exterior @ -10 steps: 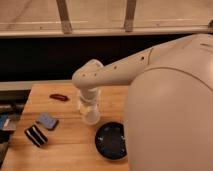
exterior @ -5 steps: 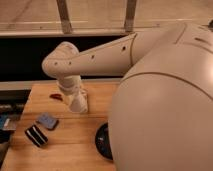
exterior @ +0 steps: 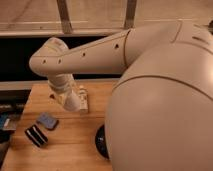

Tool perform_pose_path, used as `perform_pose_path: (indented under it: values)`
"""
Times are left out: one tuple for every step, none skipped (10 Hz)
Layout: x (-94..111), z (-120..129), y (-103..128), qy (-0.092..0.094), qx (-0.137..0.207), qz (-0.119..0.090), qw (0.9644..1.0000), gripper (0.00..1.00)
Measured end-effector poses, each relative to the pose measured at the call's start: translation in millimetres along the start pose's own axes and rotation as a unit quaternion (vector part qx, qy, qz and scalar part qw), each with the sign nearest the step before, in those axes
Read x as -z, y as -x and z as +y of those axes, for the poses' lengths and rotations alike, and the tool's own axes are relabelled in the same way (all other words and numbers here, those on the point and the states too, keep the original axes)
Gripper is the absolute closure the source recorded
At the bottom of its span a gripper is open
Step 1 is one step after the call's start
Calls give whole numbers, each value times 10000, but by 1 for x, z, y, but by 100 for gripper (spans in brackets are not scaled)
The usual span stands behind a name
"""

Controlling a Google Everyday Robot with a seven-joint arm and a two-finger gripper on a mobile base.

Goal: Place the ceramic cup over the eraser

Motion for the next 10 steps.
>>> perform_pose_path:
  values:
    - [0, 0, 0, 0, -2, -5, 10000, 100]
    - [-1, 0, 0, 17, -19, 11, 10000, 100]
    - [-2, 0, 0, 64, 43, -1, 10000, 100]
    - [-1, 2, 4, 90, 190, -29, 9998, 100]
    - [0, 9, 15, 121, 386, -64, 9992, 100]
    - [2, 20, 33, 142, 653, -69, 9977, 100]
    - [4, 31, 49, 142, 900, -35, 9958, 100]
    - [9, 51, 68, 140, 1237, -4, 9922, 100]
    - [14, 71, 82, 154, 1537, 11, 9880, 100]
    - [18, 87, 90, 151, 1817, 57, 9832, 100]
